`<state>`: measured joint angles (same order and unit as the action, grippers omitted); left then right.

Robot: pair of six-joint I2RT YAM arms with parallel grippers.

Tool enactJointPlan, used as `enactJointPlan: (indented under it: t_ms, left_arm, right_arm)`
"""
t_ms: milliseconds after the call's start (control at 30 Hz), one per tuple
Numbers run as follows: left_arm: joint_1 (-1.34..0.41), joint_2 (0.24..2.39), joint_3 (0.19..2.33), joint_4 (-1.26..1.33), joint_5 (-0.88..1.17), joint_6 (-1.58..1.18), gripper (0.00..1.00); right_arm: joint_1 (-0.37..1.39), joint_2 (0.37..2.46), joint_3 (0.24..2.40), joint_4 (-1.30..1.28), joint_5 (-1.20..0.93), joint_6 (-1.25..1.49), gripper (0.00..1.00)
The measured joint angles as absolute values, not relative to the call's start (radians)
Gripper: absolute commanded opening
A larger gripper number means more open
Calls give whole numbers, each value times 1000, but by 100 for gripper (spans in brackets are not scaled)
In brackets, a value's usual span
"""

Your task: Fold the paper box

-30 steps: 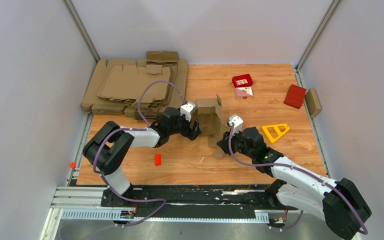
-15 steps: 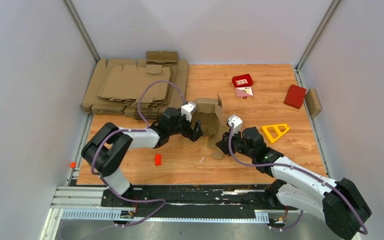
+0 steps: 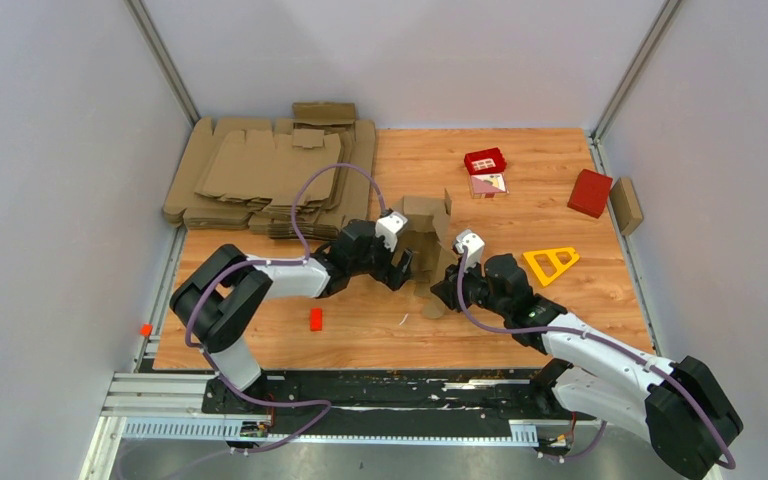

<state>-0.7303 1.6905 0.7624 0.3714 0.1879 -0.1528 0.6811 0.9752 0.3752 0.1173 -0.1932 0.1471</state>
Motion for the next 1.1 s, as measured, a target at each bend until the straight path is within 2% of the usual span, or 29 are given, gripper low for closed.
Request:
enactJointPlan:
  t_ms: [333,1100]
  left_arm:
    - [-744,1691,765,348,205,-143,100]
    - [-744,1715,766,408,318,-159,100]
  right_arm:
    - [681,975,375,117,-194,147,19]
    - [679,974,375,113,-212,143,18]
